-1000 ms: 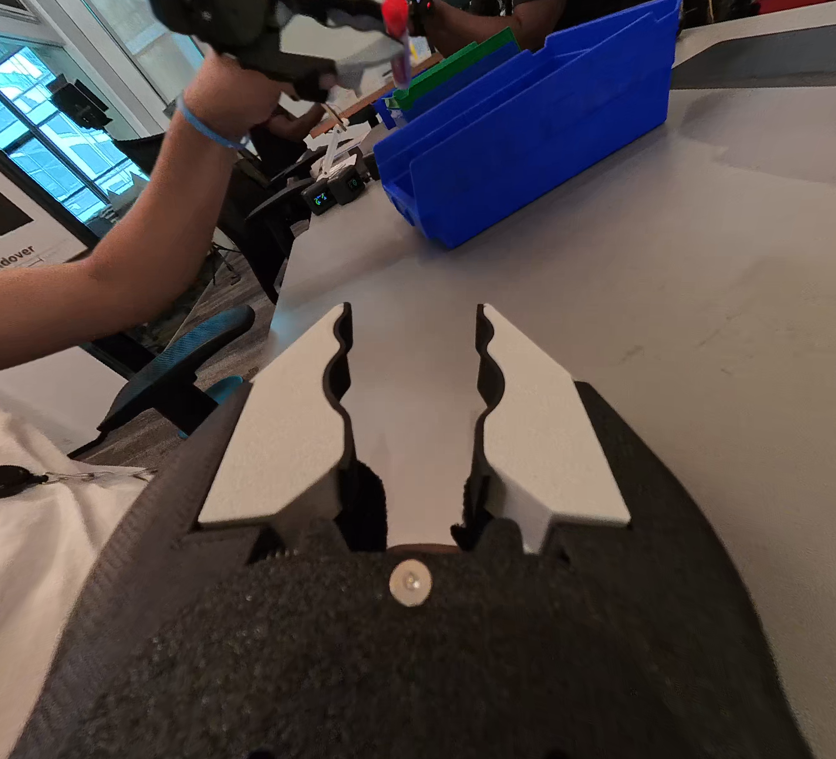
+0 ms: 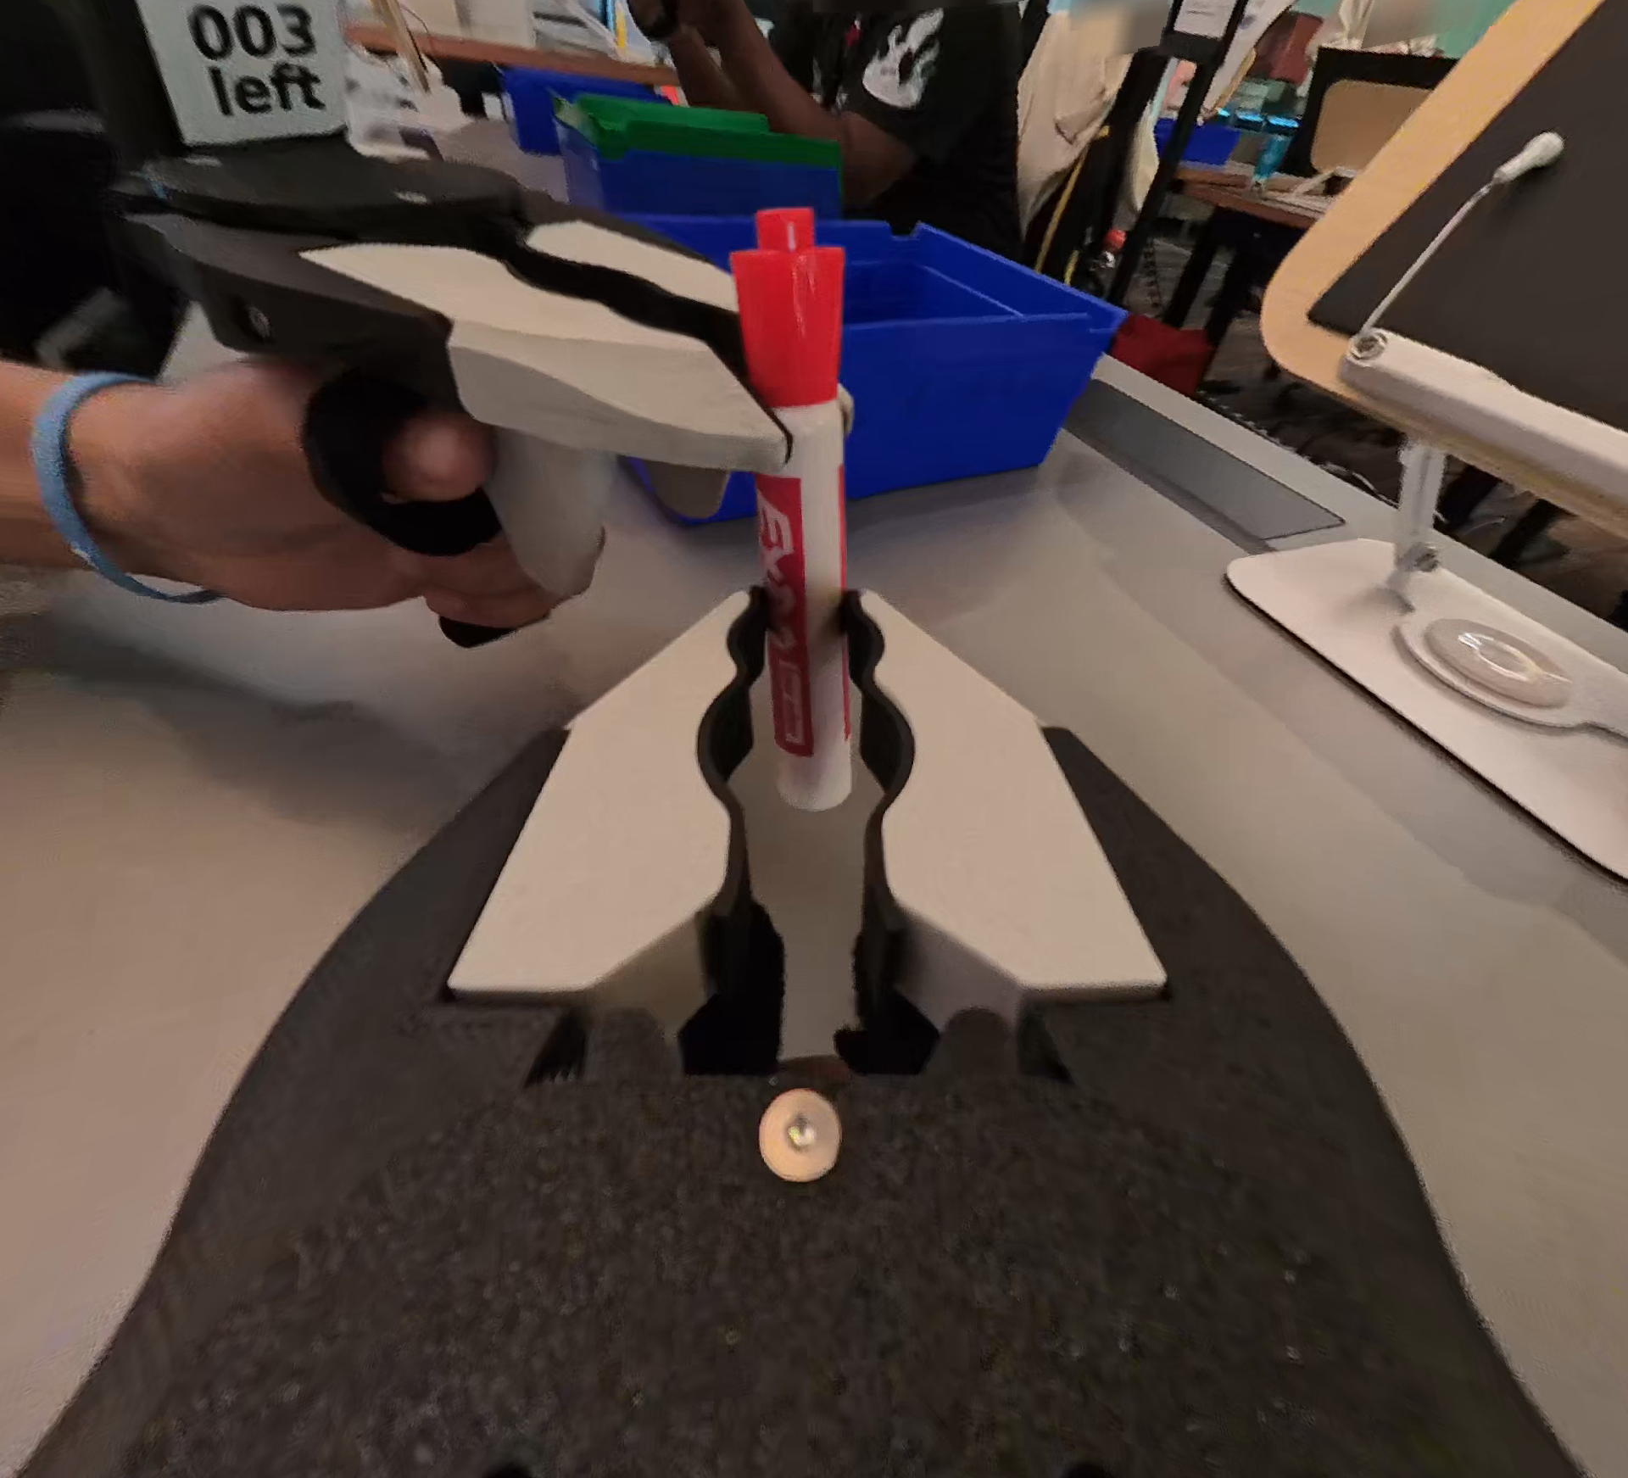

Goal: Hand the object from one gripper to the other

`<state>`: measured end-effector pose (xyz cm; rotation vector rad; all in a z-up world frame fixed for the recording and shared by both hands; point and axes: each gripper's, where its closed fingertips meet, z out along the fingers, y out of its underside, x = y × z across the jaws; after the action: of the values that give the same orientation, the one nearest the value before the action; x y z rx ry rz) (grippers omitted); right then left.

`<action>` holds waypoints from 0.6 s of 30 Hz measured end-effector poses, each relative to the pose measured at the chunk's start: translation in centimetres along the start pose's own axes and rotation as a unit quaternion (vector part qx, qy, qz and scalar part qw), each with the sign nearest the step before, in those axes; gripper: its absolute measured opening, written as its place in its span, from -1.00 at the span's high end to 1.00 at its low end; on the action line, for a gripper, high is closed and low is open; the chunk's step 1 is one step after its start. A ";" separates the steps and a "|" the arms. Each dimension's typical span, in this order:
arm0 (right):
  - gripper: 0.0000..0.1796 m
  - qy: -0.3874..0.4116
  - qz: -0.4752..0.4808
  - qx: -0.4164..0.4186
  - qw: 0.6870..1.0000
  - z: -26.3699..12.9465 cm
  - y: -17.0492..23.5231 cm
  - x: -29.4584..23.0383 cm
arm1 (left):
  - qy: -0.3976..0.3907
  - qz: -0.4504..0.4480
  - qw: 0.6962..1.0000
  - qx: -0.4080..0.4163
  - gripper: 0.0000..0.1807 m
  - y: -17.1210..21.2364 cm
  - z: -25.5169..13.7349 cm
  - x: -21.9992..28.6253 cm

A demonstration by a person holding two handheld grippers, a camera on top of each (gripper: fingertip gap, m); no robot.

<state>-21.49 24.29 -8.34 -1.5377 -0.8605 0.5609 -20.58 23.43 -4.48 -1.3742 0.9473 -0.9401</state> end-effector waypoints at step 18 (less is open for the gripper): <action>0.81 0.253 -0.526 -0.172 0.794 -1.0 0.3 3.2 | 0.008 -0.026 0.992 -0.121 0.56 4.6 -1.1 -0.3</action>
<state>-18.71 26.16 -8.09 -1.1586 -1.2434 -0.8307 -21.79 23.29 -9.04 -1.6040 1.0692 -0.8965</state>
